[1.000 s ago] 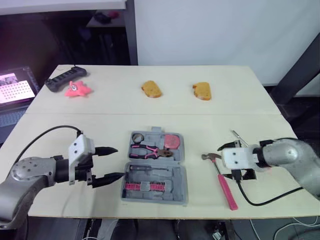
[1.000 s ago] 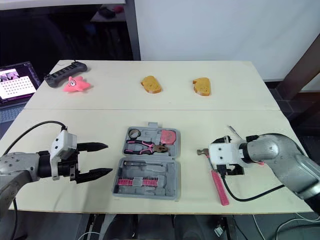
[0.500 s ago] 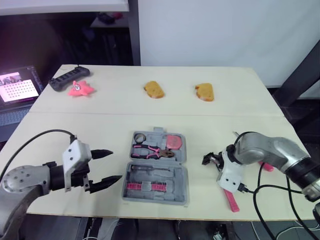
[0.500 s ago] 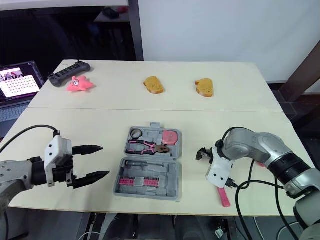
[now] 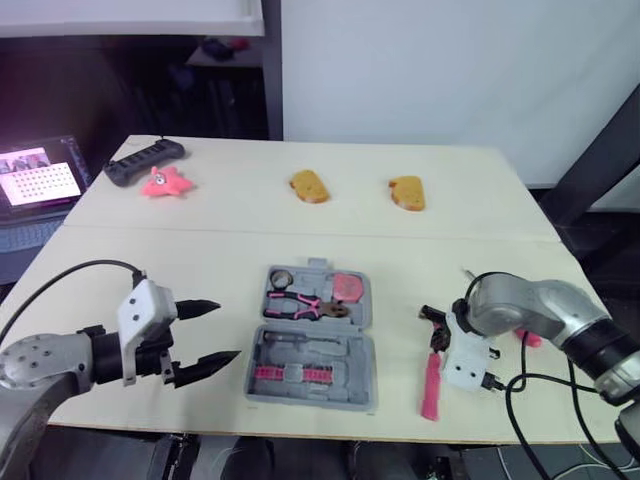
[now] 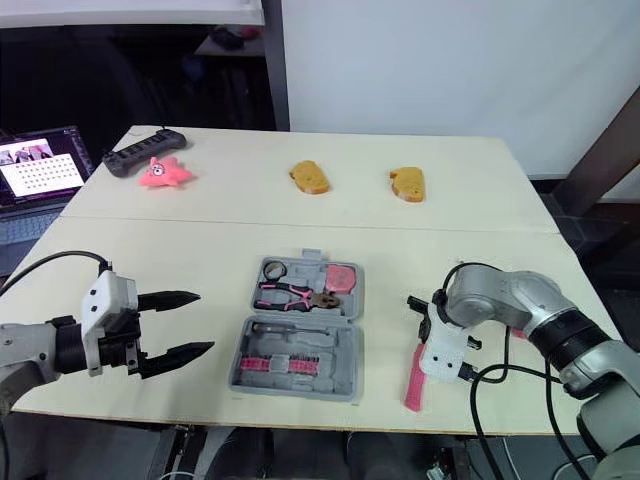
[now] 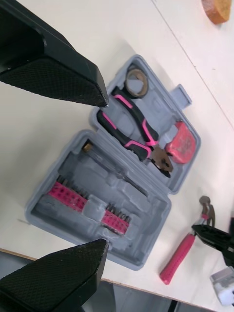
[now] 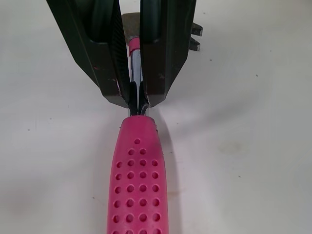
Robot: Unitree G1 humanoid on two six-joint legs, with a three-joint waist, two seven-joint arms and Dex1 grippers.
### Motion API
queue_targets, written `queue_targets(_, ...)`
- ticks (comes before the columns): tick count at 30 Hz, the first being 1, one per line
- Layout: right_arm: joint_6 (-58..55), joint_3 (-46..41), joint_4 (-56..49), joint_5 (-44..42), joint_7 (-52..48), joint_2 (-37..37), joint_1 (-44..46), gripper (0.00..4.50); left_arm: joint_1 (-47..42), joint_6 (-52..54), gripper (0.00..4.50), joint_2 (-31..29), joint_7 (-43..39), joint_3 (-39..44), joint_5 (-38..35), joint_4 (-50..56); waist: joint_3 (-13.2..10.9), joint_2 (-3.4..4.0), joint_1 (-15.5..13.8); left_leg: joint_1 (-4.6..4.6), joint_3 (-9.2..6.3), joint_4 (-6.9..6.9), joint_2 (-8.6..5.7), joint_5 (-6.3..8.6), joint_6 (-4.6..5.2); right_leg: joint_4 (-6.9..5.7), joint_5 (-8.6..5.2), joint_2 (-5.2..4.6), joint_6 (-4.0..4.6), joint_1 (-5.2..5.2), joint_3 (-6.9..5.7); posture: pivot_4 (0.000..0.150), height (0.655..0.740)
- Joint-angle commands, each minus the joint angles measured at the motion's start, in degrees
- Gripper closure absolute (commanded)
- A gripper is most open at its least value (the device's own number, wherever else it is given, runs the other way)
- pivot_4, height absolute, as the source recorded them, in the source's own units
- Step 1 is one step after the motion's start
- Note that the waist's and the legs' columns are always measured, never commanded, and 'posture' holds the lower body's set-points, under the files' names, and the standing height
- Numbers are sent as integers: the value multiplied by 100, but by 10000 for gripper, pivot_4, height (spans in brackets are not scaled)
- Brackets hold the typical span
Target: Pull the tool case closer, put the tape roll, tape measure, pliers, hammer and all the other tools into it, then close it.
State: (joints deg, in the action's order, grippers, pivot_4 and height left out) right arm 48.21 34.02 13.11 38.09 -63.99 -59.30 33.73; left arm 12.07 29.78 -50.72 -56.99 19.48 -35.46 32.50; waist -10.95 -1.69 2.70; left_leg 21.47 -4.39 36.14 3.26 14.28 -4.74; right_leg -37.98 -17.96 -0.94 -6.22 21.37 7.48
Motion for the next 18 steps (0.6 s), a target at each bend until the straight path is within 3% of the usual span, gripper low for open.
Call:
queue_targets(1, -726, -754, -849, -1155, -307, -561, -420, 44730, -238, -130, 0, -72, -91, -96, 51, -99, -26, 44, -37, 3, 0, -1, -4, 0, 0, -2, 0, -2, -1, 2, 1, 1500, 7314)
queue_targets(4, -2176, -1175, -1461, -1866, -857, -750, -866, 44730, -424, -166, 0, -71, -144, -218, 98, -252, -45, 75, -16, 4, -1, -4, -7, 1, 1, -11, -1, -2, -4, 7, 3, 1500, 7314)
queue_targets(8, -8992, -2377, -3456, -2230, -1214, 121, -1744, 44730, -822, -313, 0, -131, -370, -474, 218, -587, -43, 73, 7, 1, -11, -1, 3, 1, 4, -15, 1, 15, -5, 7, 4, 1500, 7314)
queue_targets(10, -11480, -2441, -3954, -2318, -1140, 337, -1736, 44730, -929, -351, 0, -146, -435, -514, 234, -701, -45, 77, -19, 4, -14, -1, 2, 1, 3, -18, 2, 16, -6, 10, 3, 1500, 7314)
queue_targets(14, -13873, -2613, -4061, -2993, -784, 602, -1510, 44730, -1019, -418, 0, -133, -529, -567, 270, -811, -47, 78, -28, 11, -9, 1, 0, 1, 2, -7, -1, 10, -2, 16, 2, 1500, 7314)
queue_targets(18, -14071, -3199, -3652, -3239, -18, 1275, -1568, 44730, -1038, -446, 0, -145, -598, -594, 278, -828, -44, 71, -7, 37, -2, -1, -4, 2, 2, -4, -1, 5, -4, 45, 4, 1500, 7314)
